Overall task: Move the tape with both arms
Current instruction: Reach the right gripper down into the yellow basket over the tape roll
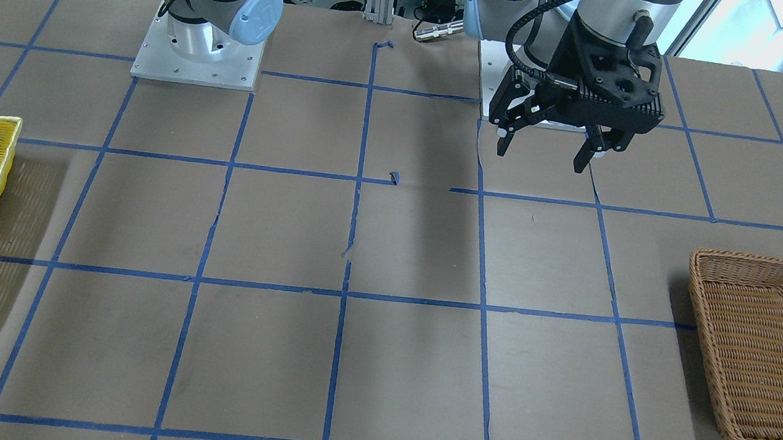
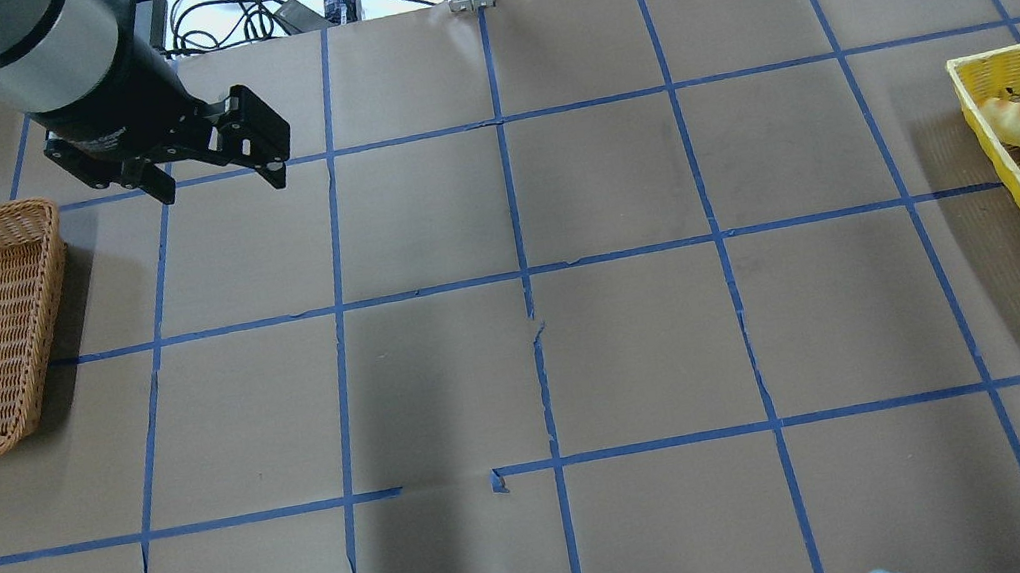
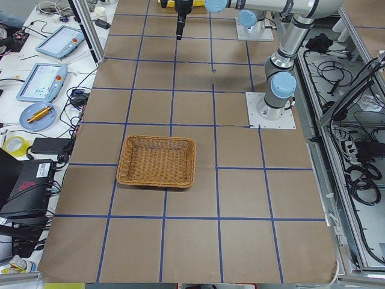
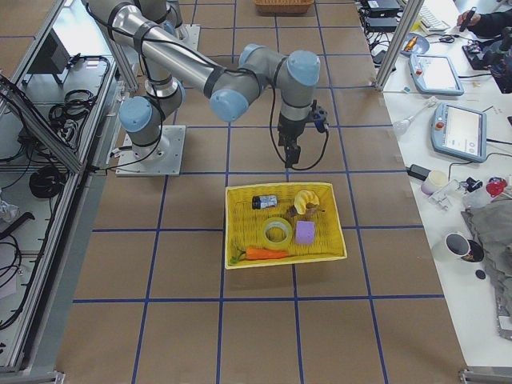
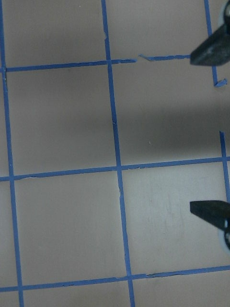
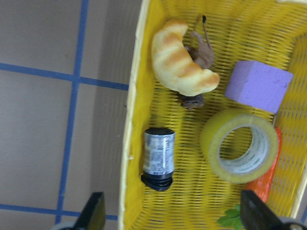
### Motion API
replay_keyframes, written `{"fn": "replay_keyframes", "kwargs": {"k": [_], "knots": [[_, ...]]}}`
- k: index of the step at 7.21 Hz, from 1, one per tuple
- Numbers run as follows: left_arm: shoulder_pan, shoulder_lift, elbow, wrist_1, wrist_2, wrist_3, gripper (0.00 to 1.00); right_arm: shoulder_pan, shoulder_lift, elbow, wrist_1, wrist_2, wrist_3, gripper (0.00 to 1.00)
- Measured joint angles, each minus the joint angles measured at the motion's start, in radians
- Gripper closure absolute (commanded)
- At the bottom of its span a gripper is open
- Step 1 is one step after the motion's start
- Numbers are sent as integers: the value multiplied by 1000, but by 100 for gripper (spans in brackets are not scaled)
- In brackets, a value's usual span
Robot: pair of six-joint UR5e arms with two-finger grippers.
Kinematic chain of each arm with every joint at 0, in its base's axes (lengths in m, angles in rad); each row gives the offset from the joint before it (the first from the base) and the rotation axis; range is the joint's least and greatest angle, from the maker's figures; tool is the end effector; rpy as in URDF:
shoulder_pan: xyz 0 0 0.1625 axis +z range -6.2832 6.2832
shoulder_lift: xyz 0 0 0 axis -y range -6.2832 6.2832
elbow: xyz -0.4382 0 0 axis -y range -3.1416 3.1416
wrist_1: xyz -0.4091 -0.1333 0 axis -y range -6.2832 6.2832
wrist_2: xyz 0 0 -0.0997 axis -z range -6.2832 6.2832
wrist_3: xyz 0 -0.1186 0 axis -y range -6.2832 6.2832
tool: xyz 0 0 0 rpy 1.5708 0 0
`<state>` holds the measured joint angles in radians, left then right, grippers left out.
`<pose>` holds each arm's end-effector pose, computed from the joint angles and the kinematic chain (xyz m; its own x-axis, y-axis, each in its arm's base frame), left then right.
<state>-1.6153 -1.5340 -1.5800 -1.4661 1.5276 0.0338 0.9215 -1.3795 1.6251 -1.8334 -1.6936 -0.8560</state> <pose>-0.1609 -0.5006 0.5074 -0.9958 0.0836 0.0383 0.0778 0.9880 -0.1333 -0.2572 -0.5352 0.3772 -0.9739 -0.2070 0.0931 -0.1998 0.9765 0.0813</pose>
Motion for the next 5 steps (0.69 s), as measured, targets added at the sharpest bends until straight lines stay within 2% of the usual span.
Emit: {"fn": "replay_keyframes", "kwargs": {"k": [2,5], "knots": [[0,1,0,0,1,0,0,-101,103,39,-153,-10,-211,0],[0,0,1,0,0,0,0,-128,170,157,-351,-61,-274,0]]}}
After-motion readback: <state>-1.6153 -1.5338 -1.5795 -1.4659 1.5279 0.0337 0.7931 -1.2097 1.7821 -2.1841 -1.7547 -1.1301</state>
